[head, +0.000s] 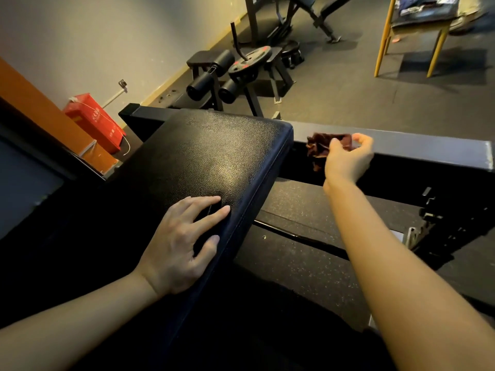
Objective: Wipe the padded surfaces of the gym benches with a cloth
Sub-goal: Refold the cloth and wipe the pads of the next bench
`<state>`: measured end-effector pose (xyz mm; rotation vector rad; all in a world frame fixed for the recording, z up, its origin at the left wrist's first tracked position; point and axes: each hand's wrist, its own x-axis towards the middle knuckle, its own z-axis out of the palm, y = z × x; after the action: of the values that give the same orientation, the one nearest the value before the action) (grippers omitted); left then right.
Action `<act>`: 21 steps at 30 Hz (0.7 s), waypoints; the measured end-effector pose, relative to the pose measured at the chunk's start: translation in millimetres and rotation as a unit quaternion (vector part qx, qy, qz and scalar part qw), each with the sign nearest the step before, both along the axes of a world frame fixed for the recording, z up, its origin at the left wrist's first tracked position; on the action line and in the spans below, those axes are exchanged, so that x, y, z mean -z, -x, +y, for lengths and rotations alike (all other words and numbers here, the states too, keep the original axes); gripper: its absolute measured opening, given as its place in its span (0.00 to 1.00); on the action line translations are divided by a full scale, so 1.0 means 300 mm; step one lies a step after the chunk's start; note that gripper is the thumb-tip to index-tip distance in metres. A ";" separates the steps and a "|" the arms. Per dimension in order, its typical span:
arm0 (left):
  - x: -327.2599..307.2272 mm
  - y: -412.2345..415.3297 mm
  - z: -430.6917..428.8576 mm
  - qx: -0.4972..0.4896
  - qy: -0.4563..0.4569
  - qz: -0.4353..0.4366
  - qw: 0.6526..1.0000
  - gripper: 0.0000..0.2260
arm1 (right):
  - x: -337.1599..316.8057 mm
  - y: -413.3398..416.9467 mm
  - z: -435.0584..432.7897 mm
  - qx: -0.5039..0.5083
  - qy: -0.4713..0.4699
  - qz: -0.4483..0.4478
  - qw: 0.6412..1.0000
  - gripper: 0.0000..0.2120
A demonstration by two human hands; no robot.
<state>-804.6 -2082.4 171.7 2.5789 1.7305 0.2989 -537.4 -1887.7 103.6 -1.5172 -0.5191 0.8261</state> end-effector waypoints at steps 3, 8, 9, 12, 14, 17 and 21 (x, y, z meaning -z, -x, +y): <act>-0.002 -0.001 0.001 0.002 0.000 -0.002 1.000 0.23 | -0.011 0.098 -0.001 -0.096 -0.006 0.085 0.992 0.16; -0.001 -0.001 0.000 -0.003 -0.002 -0.001 1.000 0.23 | 0.004 0.125 -0.061 -0.240 -0.005 0.067 0.968 0.06; -0.001 -0.003 0.000 -0.005 -0.001 0.000 1.000 0.23 | 0.003 0.119 -0.090 -0.268 -0.015 0.078 0.960 0.05; 0.000 -0.007 -0.002 -0.006 0.001 0.003 1.000 0.23 | 0.023 0.124 -0.189 -0.348 -0.026 0.083 0.934 0.09; 0.003 -0.005 -0.003 -0.005 0.000 0.005 1.000 0.23 | 0.047 0.147 -0.264 -0.393 -0.026 0.075 0.916 0.10; 0.002 -0.003 -0.002 -0.006 0.006 0.010 1.000 0.24 | 0.065 0.179 -0.385 -0.442 -0.054 0.080 0.892 0.10; -0.006 -0.001 -0.006 -0.002 0.005 0.016 1.000 0.24 | 0.034 0.165 -0.553 -0.623 -0.054 0.076 0.777 0.09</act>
<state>-804.2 -2084.3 173.4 2.5877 1.7418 0.2507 -586.9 -2053.6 93.3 -0.8211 -1.4765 1.8563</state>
